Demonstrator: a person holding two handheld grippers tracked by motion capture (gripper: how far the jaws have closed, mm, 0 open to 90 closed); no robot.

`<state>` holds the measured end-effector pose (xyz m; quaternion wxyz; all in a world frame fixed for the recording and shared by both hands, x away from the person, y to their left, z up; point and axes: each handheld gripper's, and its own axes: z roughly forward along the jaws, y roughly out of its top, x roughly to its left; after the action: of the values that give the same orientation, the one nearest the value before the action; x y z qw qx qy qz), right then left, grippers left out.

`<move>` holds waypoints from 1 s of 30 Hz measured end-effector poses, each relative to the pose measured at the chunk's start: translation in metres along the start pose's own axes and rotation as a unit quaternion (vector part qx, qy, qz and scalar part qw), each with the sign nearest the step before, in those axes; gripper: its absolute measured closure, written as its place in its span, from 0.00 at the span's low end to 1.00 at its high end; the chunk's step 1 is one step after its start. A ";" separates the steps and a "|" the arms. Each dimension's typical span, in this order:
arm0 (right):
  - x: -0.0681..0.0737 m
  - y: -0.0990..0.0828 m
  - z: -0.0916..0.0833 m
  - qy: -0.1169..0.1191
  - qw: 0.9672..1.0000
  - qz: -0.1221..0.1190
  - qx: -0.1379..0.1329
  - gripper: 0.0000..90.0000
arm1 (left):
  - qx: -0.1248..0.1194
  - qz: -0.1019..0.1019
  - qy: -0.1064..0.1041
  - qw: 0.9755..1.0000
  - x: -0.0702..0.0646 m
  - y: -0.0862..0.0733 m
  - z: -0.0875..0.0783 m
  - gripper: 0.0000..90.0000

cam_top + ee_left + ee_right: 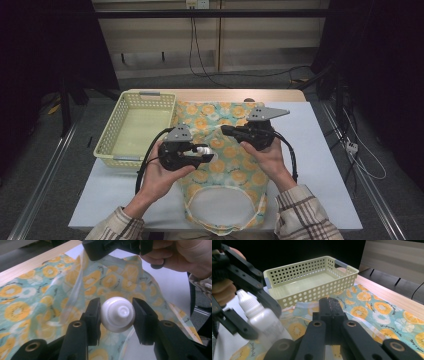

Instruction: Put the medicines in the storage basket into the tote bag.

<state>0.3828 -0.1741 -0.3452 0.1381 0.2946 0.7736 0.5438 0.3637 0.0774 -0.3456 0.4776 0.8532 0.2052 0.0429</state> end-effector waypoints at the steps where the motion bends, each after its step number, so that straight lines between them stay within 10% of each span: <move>1: 0.000 0.000 0.000 0.000 1.000 0.000 -0.001 1.00 | 0.004 -0.001 0.003 1.000 0.001 0.000 0.003 0.67; 30: -0.002 0.001 -0.004 -0.012 1.000 0.004 -0.002 1.00 | 0.059 -0.018 0.017 0.998 0.014 -0.011 0.081 0.67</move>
<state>0.3820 -0.1784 -0.3432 0.1462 0.3041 0.7693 0.5425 0.3946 0.0233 -0.4001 0.4238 0.8751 0.2306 0.0365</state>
